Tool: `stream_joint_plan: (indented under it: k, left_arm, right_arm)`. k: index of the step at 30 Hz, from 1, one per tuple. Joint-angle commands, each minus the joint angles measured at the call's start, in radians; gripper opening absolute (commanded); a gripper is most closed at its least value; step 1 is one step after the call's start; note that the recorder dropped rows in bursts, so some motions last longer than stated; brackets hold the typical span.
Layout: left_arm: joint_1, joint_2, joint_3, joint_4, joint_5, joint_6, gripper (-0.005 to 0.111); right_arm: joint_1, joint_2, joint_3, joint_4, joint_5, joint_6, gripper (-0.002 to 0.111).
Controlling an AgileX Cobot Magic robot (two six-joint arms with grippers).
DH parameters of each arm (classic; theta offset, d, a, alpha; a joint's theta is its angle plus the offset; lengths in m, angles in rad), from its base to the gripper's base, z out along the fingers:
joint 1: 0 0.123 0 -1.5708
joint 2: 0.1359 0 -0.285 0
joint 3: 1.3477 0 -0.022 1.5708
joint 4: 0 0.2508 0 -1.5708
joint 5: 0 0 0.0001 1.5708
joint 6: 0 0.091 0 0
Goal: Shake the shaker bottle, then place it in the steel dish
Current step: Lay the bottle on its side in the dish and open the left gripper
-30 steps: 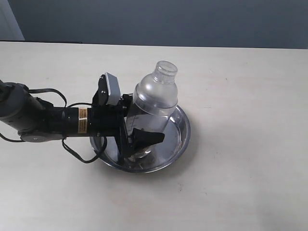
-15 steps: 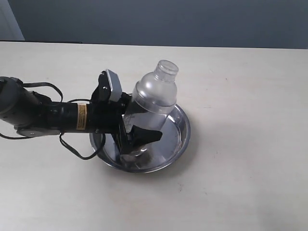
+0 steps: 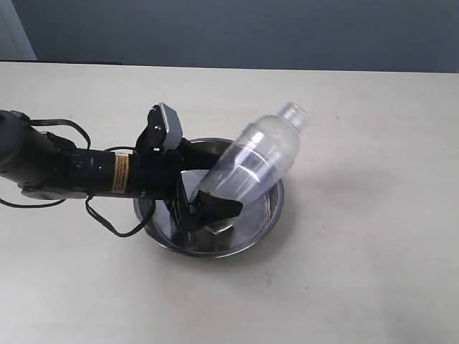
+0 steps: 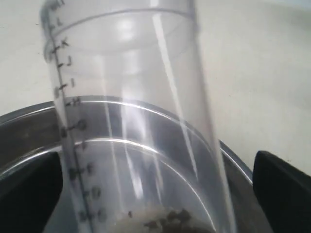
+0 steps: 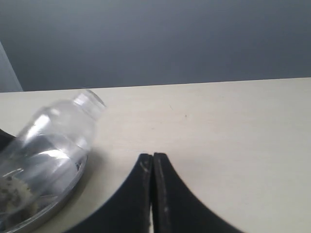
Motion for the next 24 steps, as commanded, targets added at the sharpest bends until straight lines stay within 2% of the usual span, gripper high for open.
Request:
stream_joint_plan:
  k: [1, 7, 11, 13, 15, 19, 24]
  left_arm:
    - [0.000, -0.009, -0.001, 0.005, -0.012, 0.005, 0.104]
    - [0.000, -0.009, -0.001, -0.002, -0.019, 0.005, 0.104]
    - [0.000, -0.013, -0.003, -0.068, -0.071, 0.002, 0.104]
    - [0.000, -0.026, -0.009, -0.105, -0.055, -0.056, 0.104]
    - [0.000, -0.046, -0.027, -0.106, 0.020, -0.136, 0.104]
    - [0.000, -0.105, -0.080, 0.050, 0.109, -0.282, 0.104]
    - [0.000, -0.171, -0.194, 0.279, 0.166, -0.625, 0.104]
  right_arm:
    - [-0.004, -0.004, 0.001, 0.004, -0.011, 0.000, -0.001]
    - [-0.004, -0.004, 0.001, 0.004, -0.011, 0.000, -0.001]
    - [-0.004, -0.004, 0.001, 0.004, -0.011, 0.000, -0.001]
    - [-0.004, -0.004, 0.001, 0.004, -0.011, 0.000, -0.001]
    - [-0.004, -0.004, 0.001, 0.004, -0.014, 0.000, -0.001]
    - [-0.004, -0.004, 0.001, 0.004, -0.014, 0.000, -0.001]
    - [-0.004, -0.004, 0.001, 0.004, -0.014, 0.000, -0.001]
